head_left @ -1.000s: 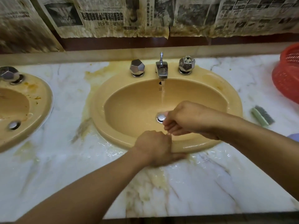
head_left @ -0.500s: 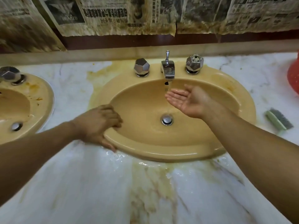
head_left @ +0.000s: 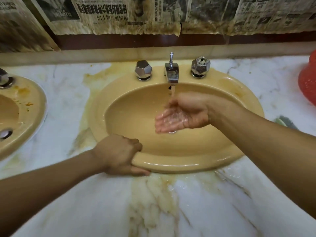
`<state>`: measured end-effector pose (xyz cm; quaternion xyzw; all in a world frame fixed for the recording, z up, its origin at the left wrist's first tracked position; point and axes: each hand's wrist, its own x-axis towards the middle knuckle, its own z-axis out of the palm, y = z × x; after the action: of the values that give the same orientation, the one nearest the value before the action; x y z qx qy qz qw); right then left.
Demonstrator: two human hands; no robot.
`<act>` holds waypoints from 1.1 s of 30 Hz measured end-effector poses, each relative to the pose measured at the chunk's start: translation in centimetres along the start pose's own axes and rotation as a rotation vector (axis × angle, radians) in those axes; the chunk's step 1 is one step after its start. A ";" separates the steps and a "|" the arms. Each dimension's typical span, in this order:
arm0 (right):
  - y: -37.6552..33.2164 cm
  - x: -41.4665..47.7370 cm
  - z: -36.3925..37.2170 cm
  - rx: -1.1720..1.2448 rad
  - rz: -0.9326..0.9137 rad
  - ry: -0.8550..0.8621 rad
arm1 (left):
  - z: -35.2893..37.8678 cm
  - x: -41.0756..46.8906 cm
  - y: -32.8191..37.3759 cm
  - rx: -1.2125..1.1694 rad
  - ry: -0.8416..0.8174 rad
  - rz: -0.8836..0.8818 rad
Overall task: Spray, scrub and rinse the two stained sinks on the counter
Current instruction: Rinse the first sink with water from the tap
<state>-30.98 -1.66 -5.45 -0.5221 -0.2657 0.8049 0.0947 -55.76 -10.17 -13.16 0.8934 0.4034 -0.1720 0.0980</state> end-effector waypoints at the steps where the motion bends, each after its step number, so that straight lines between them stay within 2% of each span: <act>1: 0.8 -1.1 0.7 -0.140 0.046 -0.016 | -0.3 0.3 1.7 -0.002 -0.019 -0.044; 3: 2.6 -2.9 2.1 -0.380 0.043 0.019 | -1.0 1.4 4.7 -0.048 -0.031 -0.095; 7: 5.6 -4.8 1.7 -0.635 -0.190 0.244 | -2.4 3.7 8.3 -0.212 -0.133 -0.090; 10: 6.7 -6.2 -1.2 -0.706 -0.389 0.457 | -3.1 4.2 6.7 -0.560 -0.218 -0.065; 13: 8.9 -7.6 -4.0 -0.479 -0.595 0.648 | -3.5 4.4 3.7 -1.037 -0.018 -0.156; 17: 14.2 -7.9 -6.7 0.036 -0.666 1.014 | -2.8 5.1 1.5 -1.206 0.397 -0.497; 19: 16.9 -7.4 -7.0 0.099 -0.628 1.240 | -2.9 5.8 1.6 -1.254 0.478 -0.617; 20: 17.8 -7.2 -6.6 0.091 -0.633 1.332 | -3.2 6.4 1.9 -1.350 0.502 -0.660; 22: 18.3 -6.2 -5.7 0.087 -0.690 1.451 | -4.3 8.6 2.4 -1.759 0.480 -0.701; 24: 18.0 -4.8 -5.1 0.127 -0.716 1.502 | -5.4 11.5 2.3 -2.218 0.399 -0.689; 26: 17.1 -3.6 -4.6 0.279 -0.706 1.506 | -6.7 14.2 1.8 -2.489 0.337 -0.707; 29: 16.2 -2.0 -4.1 0.491 -0.731 1.539 | -8.0 16.7 1.2 -2.562 0.301 -0.757; 33: 15.7 -0.5 -3.9 0.533 -0.725 1.651 | -8.9 17.8 0.6 -2.457 0.196 -0.734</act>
<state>-25.35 -13.78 -14.54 -0.7741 -0.0677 0.1358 0.6146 -42.32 4.40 -11.83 0.0633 0.5231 0.3601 0.7699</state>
